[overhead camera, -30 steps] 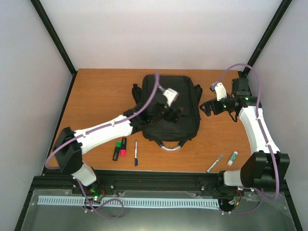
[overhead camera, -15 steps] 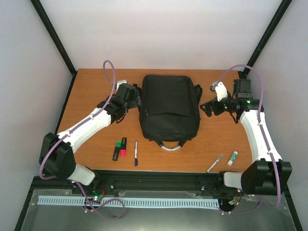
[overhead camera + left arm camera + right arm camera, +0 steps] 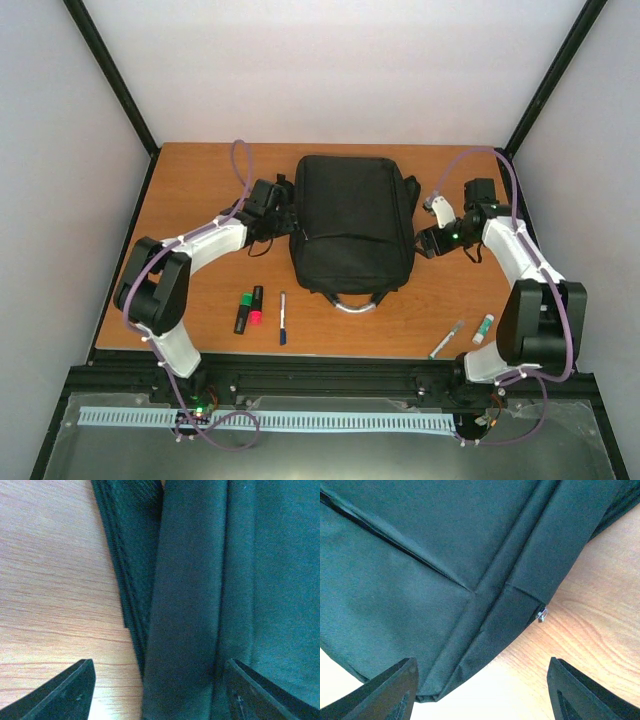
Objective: Pack the student bag
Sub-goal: Adjust the student bag at the center of the board.
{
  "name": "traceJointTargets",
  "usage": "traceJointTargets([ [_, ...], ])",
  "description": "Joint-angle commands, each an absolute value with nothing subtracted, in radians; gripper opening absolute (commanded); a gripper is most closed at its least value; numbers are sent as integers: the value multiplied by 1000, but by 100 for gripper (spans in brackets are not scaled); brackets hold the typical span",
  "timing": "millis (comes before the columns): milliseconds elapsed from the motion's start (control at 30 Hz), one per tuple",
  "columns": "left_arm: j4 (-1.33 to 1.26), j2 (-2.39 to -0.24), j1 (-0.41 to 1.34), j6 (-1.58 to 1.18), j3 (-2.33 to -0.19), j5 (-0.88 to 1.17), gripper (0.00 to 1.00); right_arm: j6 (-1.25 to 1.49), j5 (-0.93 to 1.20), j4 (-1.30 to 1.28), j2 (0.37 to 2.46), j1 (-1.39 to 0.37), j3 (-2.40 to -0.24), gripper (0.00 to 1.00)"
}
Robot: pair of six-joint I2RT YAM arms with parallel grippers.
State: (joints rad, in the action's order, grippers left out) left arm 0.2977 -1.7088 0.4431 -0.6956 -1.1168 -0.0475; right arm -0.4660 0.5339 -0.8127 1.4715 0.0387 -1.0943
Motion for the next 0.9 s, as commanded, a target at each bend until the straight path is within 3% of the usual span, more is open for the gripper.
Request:
traceJointTargets([
  [0,183,-1742,440,-710,-1134,109,71,-462,537,-780,1531,35,-1083,72],
  [533,-26,-1632,497,-748,-905,269,45,-411,572,-796,1872,-6,-1322,59],
  [867,-1,-1549,613,-763,-828,209,39,-386,540,-808,2023,-50,-1498,55],
])
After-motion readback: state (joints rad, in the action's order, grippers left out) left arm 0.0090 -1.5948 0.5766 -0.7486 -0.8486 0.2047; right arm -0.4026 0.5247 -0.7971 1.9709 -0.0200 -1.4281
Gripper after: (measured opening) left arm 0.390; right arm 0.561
